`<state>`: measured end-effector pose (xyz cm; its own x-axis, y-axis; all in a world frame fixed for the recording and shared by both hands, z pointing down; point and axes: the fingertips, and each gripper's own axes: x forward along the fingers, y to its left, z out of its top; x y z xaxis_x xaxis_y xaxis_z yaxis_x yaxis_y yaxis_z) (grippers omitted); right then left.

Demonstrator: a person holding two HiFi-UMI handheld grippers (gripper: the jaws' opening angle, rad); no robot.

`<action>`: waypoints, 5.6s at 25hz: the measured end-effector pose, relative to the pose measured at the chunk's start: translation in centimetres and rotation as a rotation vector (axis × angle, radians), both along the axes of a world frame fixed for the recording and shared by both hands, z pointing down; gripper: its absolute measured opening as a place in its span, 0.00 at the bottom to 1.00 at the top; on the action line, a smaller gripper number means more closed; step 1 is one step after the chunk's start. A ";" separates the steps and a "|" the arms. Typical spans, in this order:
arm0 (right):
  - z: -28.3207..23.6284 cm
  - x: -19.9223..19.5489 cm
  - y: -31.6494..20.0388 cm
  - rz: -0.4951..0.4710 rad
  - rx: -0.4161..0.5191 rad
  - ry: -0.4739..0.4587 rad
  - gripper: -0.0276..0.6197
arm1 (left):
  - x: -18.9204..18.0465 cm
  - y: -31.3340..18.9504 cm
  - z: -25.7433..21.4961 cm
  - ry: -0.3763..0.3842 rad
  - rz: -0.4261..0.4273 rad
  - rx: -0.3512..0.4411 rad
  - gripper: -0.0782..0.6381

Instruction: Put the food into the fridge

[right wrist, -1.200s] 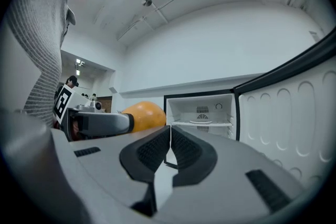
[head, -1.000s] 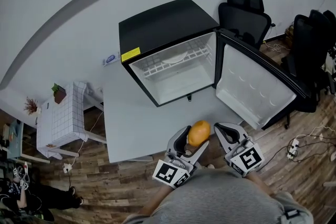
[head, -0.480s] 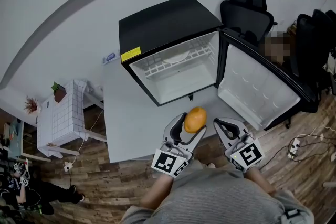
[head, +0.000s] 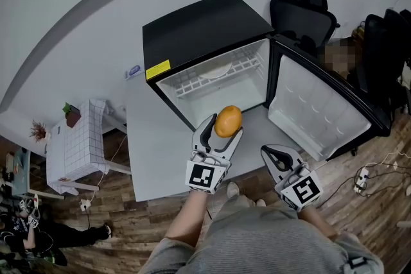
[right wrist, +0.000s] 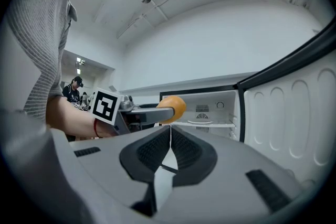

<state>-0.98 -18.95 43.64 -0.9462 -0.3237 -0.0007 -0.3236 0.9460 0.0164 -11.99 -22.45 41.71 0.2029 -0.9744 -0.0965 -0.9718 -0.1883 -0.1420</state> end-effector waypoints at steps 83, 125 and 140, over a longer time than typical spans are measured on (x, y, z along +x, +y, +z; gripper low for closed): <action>1.5 -4.0 -6.7 0.031 -0.052 0.006 0.06 | -14.1 -19.3 3.2 -0.337 -0.294 -0.229 0.58; 0.3 0.1 -0.5 -0.031 0.015 0.001 0.06 | -2.8 -5.0 1.4 -0.138 -0.167 -0.115 0.12; 0.2 0.4 0.0 -0.032 0.016 -0.013 0.06 | 2.9 2.8 1.7 0.019 -0.104 -0.129 0.12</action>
